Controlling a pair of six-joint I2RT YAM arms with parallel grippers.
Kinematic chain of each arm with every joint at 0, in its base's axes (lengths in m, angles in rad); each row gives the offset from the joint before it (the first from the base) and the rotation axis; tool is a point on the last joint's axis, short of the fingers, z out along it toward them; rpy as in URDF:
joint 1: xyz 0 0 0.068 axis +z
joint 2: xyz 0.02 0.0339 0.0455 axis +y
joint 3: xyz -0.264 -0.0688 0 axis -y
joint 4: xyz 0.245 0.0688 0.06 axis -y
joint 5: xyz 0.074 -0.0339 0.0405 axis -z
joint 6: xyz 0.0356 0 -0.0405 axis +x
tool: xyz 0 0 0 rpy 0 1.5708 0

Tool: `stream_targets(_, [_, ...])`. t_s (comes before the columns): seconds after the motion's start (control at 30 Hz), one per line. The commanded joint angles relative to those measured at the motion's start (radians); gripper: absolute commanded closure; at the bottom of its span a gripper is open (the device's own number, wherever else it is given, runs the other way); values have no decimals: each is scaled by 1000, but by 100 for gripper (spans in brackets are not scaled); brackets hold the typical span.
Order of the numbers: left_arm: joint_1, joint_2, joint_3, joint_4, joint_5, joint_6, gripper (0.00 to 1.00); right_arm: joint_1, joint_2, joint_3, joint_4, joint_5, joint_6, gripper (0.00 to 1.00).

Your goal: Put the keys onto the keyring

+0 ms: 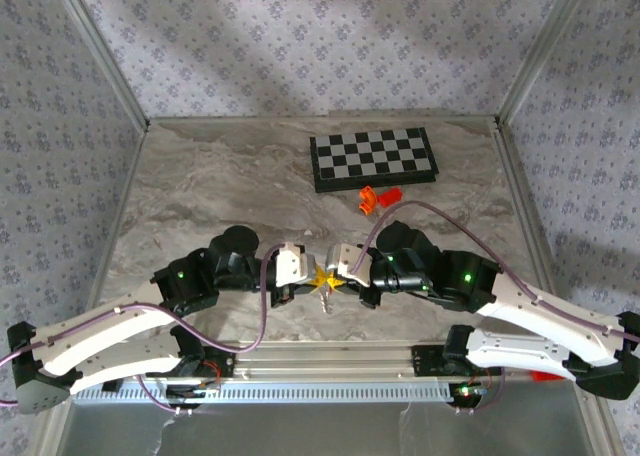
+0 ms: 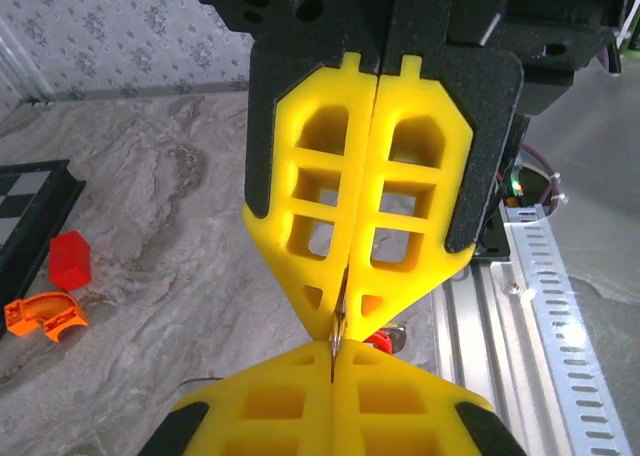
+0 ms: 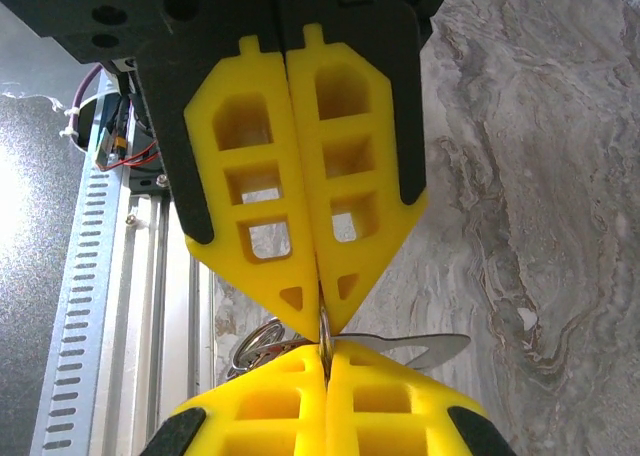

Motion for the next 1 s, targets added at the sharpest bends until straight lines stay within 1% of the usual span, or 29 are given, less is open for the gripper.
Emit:
stream_targets(0.0, [-2,2,39,41,13,2,100,9,0,36,0,-27,-9,100])
stream_targets(0.17, [-2,-17,19,86,24,-15,100,10,-10,27,21,-19,-1,100])
stream_targets(0.3, [-2,-44,-19,162,36,-41,100,10,-35,-3,64,-10,18,83])
stream_targets(0.37, [-2,-52,-33,196,45,-55,100,10,-47,-16,83,-11,25,79])
stream_targets(0.63, [-2,-74,-76,300,77,-98,100,10,-79,-41,113,-7,27,79])
stream_targets(0.97, [-2,-100,-119,401,123,-148,100,9,-137,-79,160,-10,19,82])
